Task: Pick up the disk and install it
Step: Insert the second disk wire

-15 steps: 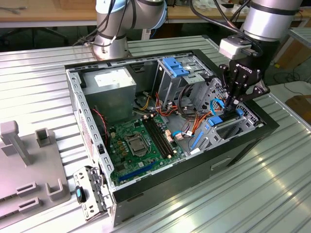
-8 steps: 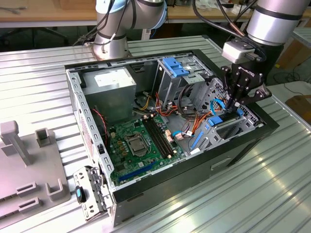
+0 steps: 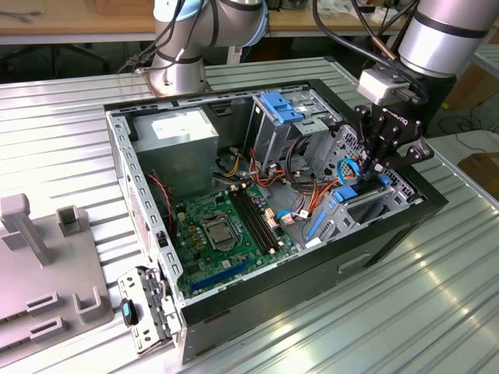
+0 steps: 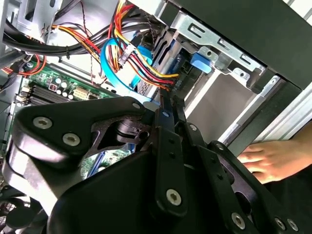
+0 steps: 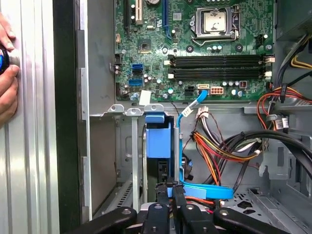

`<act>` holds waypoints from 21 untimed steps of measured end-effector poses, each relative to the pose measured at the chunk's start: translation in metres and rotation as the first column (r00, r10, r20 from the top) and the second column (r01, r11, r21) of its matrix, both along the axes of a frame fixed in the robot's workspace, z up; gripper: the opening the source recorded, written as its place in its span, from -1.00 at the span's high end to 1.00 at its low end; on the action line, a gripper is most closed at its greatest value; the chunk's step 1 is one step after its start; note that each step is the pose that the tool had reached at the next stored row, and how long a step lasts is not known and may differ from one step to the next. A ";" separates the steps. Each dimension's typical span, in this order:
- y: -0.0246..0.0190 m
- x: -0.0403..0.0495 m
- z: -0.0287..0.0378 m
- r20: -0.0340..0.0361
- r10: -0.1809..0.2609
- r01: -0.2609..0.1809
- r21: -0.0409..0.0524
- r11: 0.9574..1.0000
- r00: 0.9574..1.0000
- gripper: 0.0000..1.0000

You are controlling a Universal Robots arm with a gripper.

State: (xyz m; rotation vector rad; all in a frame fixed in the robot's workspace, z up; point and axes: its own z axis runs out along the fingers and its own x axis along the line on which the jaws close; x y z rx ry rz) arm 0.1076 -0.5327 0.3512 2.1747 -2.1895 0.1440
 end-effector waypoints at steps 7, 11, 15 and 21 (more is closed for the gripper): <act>-0.0043 0.0005 -0.0006 0.000 -0.005 0.005 0.012 1.000 1.000 0.68; -0.0050 0.0013 -0.0015 0.000 -0.011 0.011 0.013 1.000 1.000 0.68; -0.0052 0.0022 -0.0020 0.000 -0.015 0.015 0.014 1.000 1.000 0.68; -0.0055 0.0024 -0.0024 0.000 -0.016 0.016 0.017 1.000 1.000 0.68</act>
